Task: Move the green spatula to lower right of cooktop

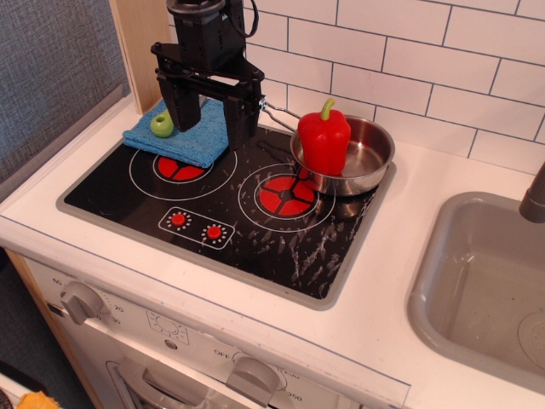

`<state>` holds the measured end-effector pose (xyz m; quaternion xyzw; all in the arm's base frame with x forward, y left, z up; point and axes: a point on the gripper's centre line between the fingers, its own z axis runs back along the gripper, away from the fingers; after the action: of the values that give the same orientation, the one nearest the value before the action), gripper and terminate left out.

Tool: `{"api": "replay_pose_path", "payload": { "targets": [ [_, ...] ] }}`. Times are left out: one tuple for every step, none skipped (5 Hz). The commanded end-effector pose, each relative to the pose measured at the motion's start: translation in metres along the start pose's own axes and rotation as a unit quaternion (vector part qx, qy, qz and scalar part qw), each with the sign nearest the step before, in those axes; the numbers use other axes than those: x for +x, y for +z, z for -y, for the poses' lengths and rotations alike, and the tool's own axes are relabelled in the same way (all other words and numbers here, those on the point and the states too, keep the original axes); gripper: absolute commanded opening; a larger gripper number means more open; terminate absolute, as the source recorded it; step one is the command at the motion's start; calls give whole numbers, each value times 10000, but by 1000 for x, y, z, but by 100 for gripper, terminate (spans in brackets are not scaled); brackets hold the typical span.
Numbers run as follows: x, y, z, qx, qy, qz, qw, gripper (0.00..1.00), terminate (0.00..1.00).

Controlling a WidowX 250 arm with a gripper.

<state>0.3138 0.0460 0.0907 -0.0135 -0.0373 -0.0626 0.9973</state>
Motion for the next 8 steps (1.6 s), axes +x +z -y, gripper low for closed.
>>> {"api": "replay_pose_path", "payload": {
  "targets": [
    [0,0,0,0,0,0,10000,100,0],
    [11,-3,-37,159,472,128,9987,100,0],
    [22,-13,-74,428,758,235,9959,100,0],
    [31,-21,-103,590,770,307,9948,100,0],
    [36,-27,-120,712,858,340,9932,100,0],
    [41,-38,-126,672,894,272,9934,100,0],
    [45,-41,-129,666,927,245,9932,100,0],
    [48,-47,-128,586,968,260,9932,100,0]
  ]
}}
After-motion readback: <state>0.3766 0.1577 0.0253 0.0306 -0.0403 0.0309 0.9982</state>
